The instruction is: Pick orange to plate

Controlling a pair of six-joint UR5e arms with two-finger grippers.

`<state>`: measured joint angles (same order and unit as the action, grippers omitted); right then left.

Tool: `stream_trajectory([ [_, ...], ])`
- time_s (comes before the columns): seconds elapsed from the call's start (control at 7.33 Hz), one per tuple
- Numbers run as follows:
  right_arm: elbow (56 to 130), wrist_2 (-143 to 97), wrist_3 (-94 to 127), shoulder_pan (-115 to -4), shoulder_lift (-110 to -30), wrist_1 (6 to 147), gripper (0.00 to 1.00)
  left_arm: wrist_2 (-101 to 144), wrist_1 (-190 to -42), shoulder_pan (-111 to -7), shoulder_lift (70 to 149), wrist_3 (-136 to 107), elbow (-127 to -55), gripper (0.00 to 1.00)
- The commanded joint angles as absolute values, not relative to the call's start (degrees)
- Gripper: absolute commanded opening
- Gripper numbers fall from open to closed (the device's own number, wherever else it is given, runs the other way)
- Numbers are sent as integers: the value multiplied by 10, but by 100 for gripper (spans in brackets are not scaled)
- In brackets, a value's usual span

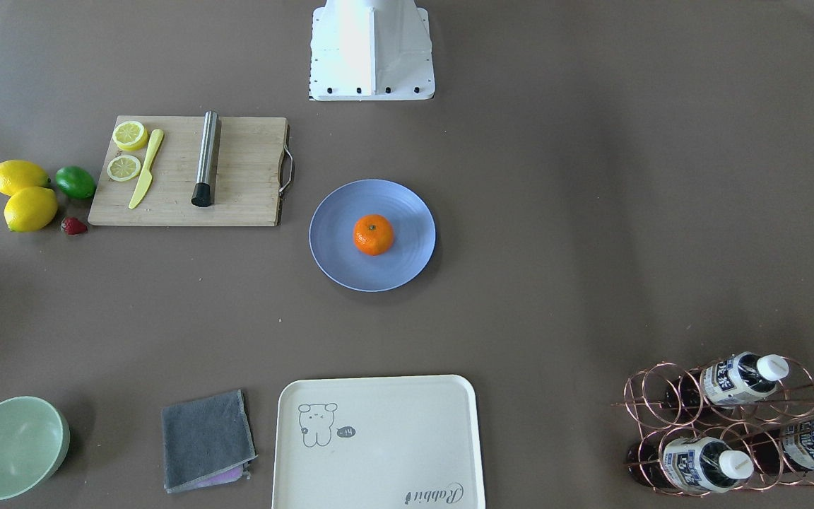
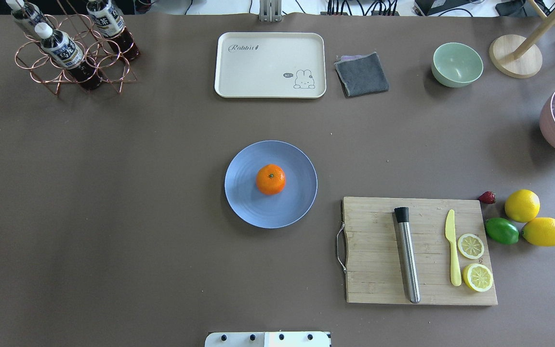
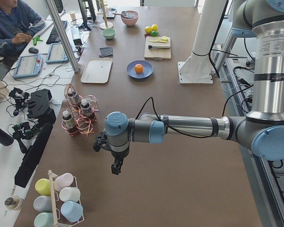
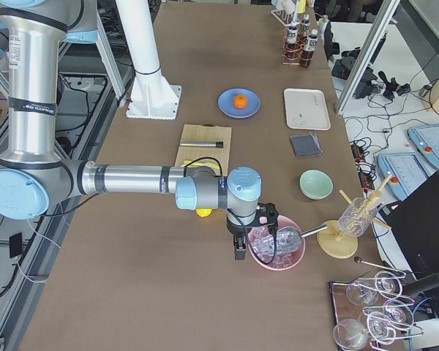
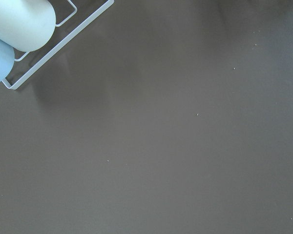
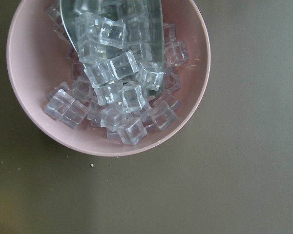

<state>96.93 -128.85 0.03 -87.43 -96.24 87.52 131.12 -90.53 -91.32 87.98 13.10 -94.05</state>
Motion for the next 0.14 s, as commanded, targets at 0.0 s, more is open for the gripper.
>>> stream_trajectory([
  [0.0,969,-1288,-1,-873,-962,875,100,1310,-905,-913,880,131,-940,98],
])
